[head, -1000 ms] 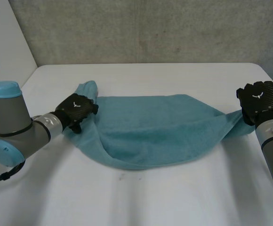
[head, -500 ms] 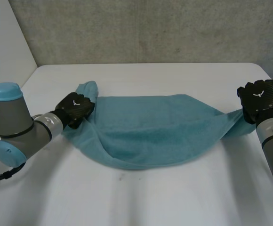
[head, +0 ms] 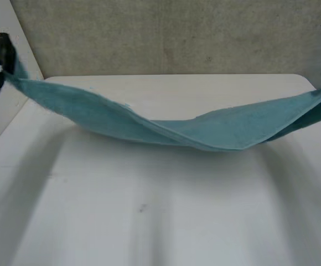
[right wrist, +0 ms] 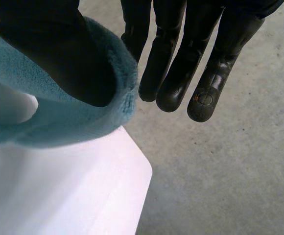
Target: Fold the laundry
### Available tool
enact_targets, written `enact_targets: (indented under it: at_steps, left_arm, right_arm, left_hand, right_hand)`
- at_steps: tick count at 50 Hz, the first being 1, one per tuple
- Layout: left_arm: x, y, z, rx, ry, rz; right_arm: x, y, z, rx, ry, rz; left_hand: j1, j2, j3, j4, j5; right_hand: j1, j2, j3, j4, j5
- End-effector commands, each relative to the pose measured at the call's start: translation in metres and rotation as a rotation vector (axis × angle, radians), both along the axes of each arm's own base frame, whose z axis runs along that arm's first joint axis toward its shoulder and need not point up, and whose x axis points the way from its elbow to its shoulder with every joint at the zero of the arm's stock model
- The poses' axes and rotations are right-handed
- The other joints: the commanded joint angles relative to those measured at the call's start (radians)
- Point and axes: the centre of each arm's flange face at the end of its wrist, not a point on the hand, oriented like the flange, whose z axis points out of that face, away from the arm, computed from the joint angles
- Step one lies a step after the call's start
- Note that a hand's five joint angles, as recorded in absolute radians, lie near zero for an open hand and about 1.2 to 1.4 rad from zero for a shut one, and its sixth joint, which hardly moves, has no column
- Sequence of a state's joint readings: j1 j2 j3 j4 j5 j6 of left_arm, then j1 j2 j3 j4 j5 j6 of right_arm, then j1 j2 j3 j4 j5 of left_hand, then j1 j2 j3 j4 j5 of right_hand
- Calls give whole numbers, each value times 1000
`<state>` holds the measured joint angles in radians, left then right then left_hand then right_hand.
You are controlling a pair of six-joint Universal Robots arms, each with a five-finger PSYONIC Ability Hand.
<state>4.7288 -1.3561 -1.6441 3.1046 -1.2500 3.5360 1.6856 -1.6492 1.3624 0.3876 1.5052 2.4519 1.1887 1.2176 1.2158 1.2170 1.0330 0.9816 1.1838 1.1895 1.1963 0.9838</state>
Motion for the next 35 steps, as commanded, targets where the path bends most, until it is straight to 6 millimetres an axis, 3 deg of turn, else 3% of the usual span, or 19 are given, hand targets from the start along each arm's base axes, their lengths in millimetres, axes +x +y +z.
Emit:
enact_targets:
  at_steps: [1, 7, 9, 11, 15, 21, 23, 24, 25, 26, 27, 28, 29, 30, 31, 32, 33, 34, 35]
  left_arm:
    - [11, 8, -20, 116, -3, 41]
    - [13, -7, -62, 257, -2, 43]
    - [10, -25, -97, 351, -25, 34]
    - [10, -33, -114, 393, -40, 29]
    - [0, -61, -148, 450, -89, -10]
    - [-26, -96, -146, 371, -109, -41]
    - [-35, -127, -117, 229, -92, 4]
    - [-35, -127, -117, 228, -92, 4]
    - [-39, -142, -92, 121, -72, 29]
    - [-39, -142, -92, 120, -72, 29]
    - [-46, -153, -58, -23, -34, 33]
    - [-52, -160, -20, -175, 14, 28]
    - [-52, -160, -20, -177, 14, 27]
    - [-53, -164, 16, -325, 65, 31]
    - [-53, -163, 49, -452, 111, 34]
    - [-53, -163, 50, -454, 111, 34]
    - [-52, -155, 79, -565, 161, 37]
    - [-49, -147, 102, -645, 211, 48]
    - [-49, -147, 103, -646, 211, 49]
  right_arm:
    - [-3, 7, -15, 82, 169, 45]
    - [-2, -17, -77, 280, 231, 68]
    - [1, -25, -92, 320, 236, 76]
    - [1, -41, -116, 370, 246, 65]
    - [0, -60, -128, 367, 251, 32]
    - [14, -106, -121, 217, 210, -27]
    - [25, -117, -108, 134, 177, -30]
    - [33, -129, -89, 35, 137, -40]
    - [33, -129, -88, 34, 137, -41]
    - [39, -139, -63, -85, 94, -62]
    - [43, -147, -30, -225, 41, -91]
    - [43, -147, -29, -227, 40, -91]
    - [43, -152, 5, -373, -20, -117]
    - [44, -153, 37, -512, -83, -129]
    - [44, -153, 37, -514, -83, -130]
    - [44, -149, 64, -636, -138, -135]
    - [44, -149, 65, -638, -139, -135]
    - [43, -141, 87, -730, -180, -135]
    - [41, -128, 105, -802, -212, -132]
  left_hand:
    - [208, 179, 180, 179, 189]
    - [208, 179, 180, 179, 189]
    - [208, 179, 180, 179, 189]
    - [208, 179, 180, 179, 189]
    - [208, 179, 180, 179, 189]
    - [208, 179, 180, 179, 189]
    - [208, 179, 180, 179, 189]
    - [208, 179, 180, 179, 189]
    - [208, 179, 180, 179, 189]
    - [208, 179, 180, 179, 189]
    - [208, 179, 180, 179, 189]
    - [208, 179, 180, 179, 189]
    - [208, 179, 180, 179, 189]
    - [208, 179, 180, 179, 189]
    - [208, 179, 180, 179, 189]
    - [208, 179, 180, 179, 189]
    - [208, 179, 180, 179, 189]
    - [208, 179, 180, 179, 189]
    - [208, 179, 180, 179, 189]
  right_hand:
    - [415, 213, 207, 200, 238]
    - [415, 213, 207, 200, 238]
    - [415, 213, 207, 200, 238]
    - [415, 213, 207, 200, 238]
    - [415, 213, 207, 200, 238]
    - [415, 213, 207, 200, 238]
    - [415, 213, 207, 200, 238]
    - [415, 213, 207, 200, 238]
    - [415, 213, 207, 200, 238]
    - [415, 213, 207, 200, 238]
    - [415, 213, 207, 200, 238]
    - [415, 213, 207, 200, 238]
    - [415, 213, 207, 200, 238]
    - [415, 213, 207, 200, 238]
    - [415, 213, 207, 200, 238]
    - [415, 213, 207, 200, 238]
    - [415, 213, 207, 200, 238]
    - [415, 213, 207, 200, 238]
    - [415, 213, 207, 200, 238]
